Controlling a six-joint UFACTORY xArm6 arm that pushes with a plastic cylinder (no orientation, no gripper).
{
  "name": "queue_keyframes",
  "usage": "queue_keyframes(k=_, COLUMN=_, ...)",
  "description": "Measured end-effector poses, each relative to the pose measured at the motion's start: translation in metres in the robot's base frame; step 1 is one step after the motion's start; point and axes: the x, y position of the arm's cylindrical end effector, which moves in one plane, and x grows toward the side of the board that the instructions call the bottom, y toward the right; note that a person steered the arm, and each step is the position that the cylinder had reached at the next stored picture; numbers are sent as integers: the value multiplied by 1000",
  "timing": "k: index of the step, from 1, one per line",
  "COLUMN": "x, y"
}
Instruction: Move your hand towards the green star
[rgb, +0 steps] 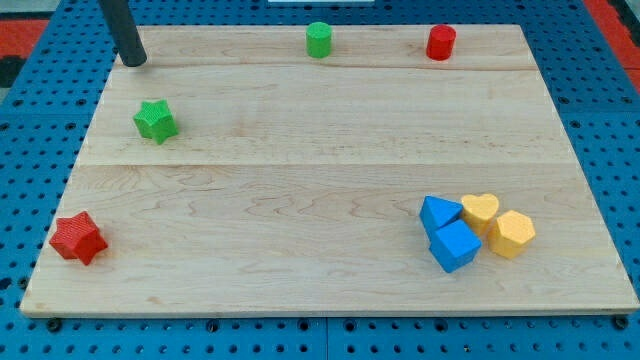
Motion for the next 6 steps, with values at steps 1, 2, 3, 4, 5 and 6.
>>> queue_keyframes(k=1, x=0, y=0)
queue_keyframes(k=2, x=0, y=-2)
queue_keyframes(k=3, x=0, y=-2)
queue_keyframes(k=4, x=-1, y=-2)
queue_keyframes(k=5, x=-1, y=-2)
queue_keyframes(k=6, x=10, y=-5)
